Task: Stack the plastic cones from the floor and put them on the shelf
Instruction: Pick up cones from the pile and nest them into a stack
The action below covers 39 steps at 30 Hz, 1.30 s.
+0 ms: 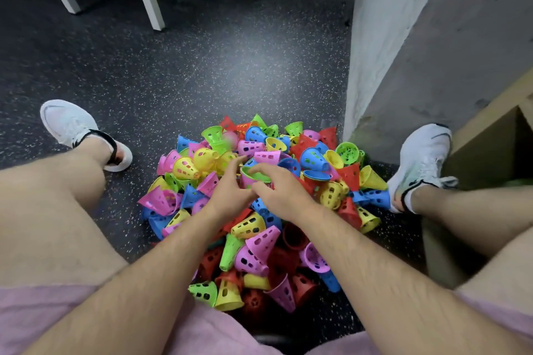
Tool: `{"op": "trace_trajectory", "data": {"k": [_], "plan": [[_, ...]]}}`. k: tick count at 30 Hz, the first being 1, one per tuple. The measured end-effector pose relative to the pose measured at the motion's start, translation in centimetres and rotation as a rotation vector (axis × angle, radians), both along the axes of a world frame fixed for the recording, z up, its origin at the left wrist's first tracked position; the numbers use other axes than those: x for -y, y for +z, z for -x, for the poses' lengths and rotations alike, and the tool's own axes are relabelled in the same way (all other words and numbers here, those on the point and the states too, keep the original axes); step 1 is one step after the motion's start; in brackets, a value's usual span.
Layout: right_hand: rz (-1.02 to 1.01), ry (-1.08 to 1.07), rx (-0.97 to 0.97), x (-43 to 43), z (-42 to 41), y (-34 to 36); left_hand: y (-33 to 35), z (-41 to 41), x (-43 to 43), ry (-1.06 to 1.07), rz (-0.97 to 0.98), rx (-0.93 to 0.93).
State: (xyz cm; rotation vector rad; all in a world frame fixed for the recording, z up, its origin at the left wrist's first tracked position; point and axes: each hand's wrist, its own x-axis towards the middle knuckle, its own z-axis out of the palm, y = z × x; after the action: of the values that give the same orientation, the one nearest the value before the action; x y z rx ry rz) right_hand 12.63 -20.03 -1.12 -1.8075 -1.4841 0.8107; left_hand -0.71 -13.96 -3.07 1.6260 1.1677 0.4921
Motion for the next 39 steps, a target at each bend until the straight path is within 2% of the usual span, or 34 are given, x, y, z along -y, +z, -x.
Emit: {"op": "trace_trajectory", "data": {"k": [5, 8, 10, 12, 16, 20, 22, 24, 26, 32, 35, 39], "plan": [[0.083, 0.01, -0.113, 0.0, 0.3, -1.5, -1.2, -0.5, 0.2, -0.036, 0.035, -0.076], [0.065, -0.044, -0.128, -0.1, -0.2, -3.1, -1.7, -0.3, 0.4, -0.011, 0.04, -0.098], [0.02, -0.133, -0.025, -0.2, -1.1, -4.5, -2.8, 0.3, 0.5, 0.043, 0.043, -0.09], [-0.038, -0.165, 0.21, -0.4, -2.3, -5.7, -3.7, 0.9, 0.6, 0.062, 0.051, -0.089], [-0.011, -0.036, 0.579, -1.3, -4.5, -6.8, -5.9, 1.7, 0.3, 0.019, 0.09, -0.116], [0.182, 0.104, 0.758, -2.4, -5.0, -7.7, -7.0, 1.4, -0.1, -0.094, 0.05, -0.122], [0.184, 0.111, 0.811, -2.7, -4.9, -8.5, -7.5, 1.1, -0.3, -0.11, 0.046, -0.116], [0.101, 0.089, 0.849, -2.7, -4.9, -9.0, -7.8, 0.8, -0.4, -0.094, 0.053, -0.111], [-0.007, 0.015, 0.793, -2.7, -4.9, -9.2, -8.1, 0.6, -0.4, -0.081, 0.06, -0.091], [-0.219, -0.26, 0.351, -1.9, -4.2, -7.7, -7.4, 0.2, 0.0, -0.051, 0.059, -0.062], [-0.185, -0.197, 0.24, -1.7, -2.9, -6.8, -6.7, -0.2, 0.4, -0.009, 0.044, 0.014], [-0.067, 0.024, 0.29, -0.5, -1.7, -6.9, -6.8, -0.1, 0.7, 0.032, 0.003, 0.096]]}}
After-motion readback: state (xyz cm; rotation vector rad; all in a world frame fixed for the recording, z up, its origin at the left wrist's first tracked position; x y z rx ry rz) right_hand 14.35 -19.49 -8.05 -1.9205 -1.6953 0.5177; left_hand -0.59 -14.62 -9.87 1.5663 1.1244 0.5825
